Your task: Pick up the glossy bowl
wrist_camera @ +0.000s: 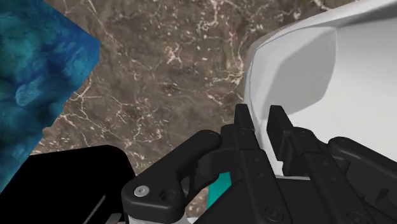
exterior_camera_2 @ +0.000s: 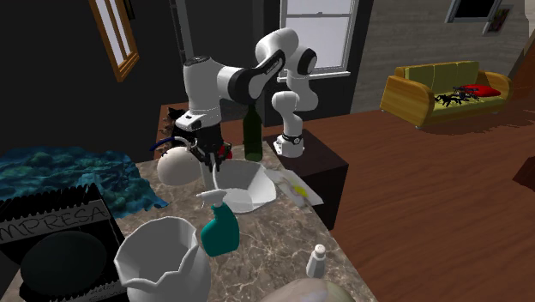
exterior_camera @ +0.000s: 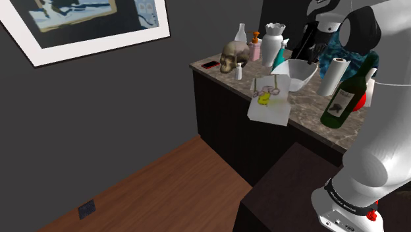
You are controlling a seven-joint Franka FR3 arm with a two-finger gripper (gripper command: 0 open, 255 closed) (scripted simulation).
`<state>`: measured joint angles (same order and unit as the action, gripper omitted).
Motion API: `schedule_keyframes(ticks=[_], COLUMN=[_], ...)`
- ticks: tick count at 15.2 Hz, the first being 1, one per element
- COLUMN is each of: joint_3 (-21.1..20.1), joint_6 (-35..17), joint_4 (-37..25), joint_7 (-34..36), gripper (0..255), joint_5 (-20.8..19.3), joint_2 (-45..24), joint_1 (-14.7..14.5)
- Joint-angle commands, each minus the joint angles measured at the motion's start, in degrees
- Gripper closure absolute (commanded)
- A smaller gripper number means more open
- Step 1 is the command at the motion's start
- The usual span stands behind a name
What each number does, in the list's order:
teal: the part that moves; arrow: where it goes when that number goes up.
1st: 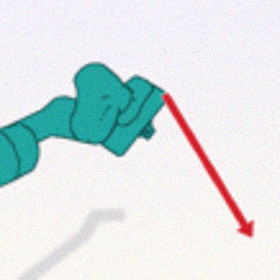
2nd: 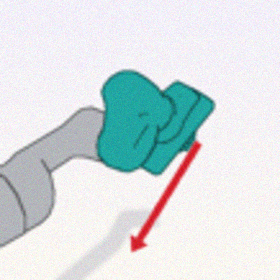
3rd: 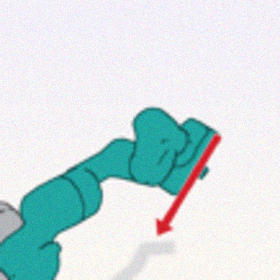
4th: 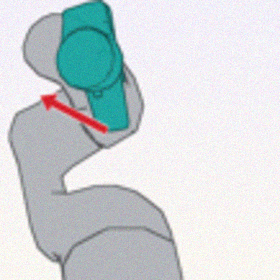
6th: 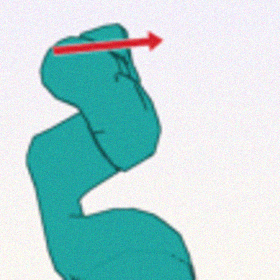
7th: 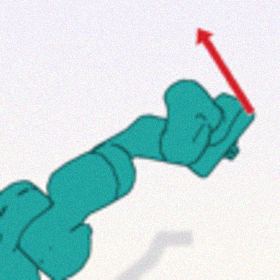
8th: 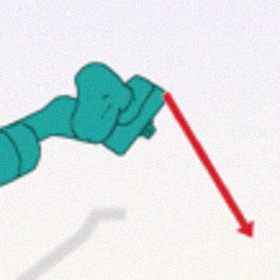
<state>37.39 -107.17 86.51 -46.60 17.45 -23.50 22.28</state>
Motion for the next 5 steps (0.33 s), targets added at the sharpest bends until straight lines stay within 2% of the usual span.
schedule_keyframes(ticks=[1, 5], joint_3=[0.1, 0.2], joint_6=[1.7, 3.3], joint_4=[-1.7, -3.2], joint_7=[0.2, 0.4], gripper=[255, 255], joint_5=[-0.2, -0.3], joint_2=[0.1, 0.2], joint_1=[0.2, 0.4])
